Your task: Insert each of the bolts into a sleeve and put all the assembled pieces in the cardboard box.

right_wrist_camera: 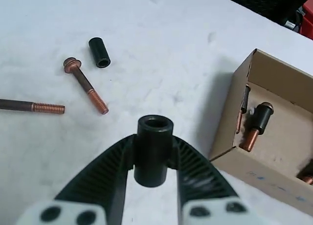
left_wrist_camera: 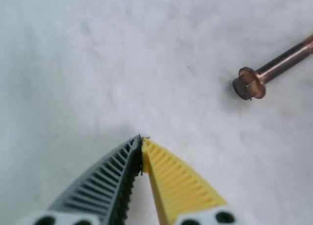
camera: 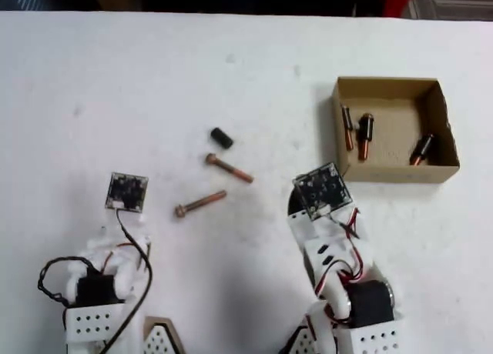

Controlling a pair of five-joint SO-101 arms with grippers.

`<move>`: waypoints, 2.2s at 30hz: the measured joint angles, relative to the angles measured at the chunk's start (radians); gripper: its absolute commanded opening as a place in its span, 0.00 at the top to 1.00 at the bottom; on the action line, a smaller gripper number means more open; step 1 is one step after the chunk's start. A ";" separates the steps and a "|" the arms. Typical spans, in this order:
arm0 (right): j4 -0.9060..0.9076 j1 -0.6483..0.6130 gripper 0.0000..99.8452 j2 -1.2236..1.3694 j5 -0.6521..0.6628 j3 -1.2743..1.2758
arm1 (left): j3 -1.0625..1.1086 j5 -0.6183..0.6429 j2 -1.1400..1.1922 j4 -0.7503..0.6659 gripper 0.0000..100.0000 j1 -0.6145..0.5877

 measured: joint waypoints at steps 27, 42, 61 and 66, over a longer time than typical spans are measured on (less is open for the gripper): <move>-0.009 0.031 0.98 -0.192 -0.101 0.164 | -0.002 0.000 -0.002 -0.058 0.97 0.000; -0.069 0.054 0.98 -0.192 -0.101 0.281 | -0.189 -0.097 0.000 0.055 0.97 0.000; -0.072 0.069 0.98 -0.192 -0.101 0.310 | -0.569 -0.100 0.324 0.173 0.97 0.081; -0.072 0.069 0.98 -0.192 -0.101 0.310 | -0.624 -0.098 0.517 0.153 0.97 0.175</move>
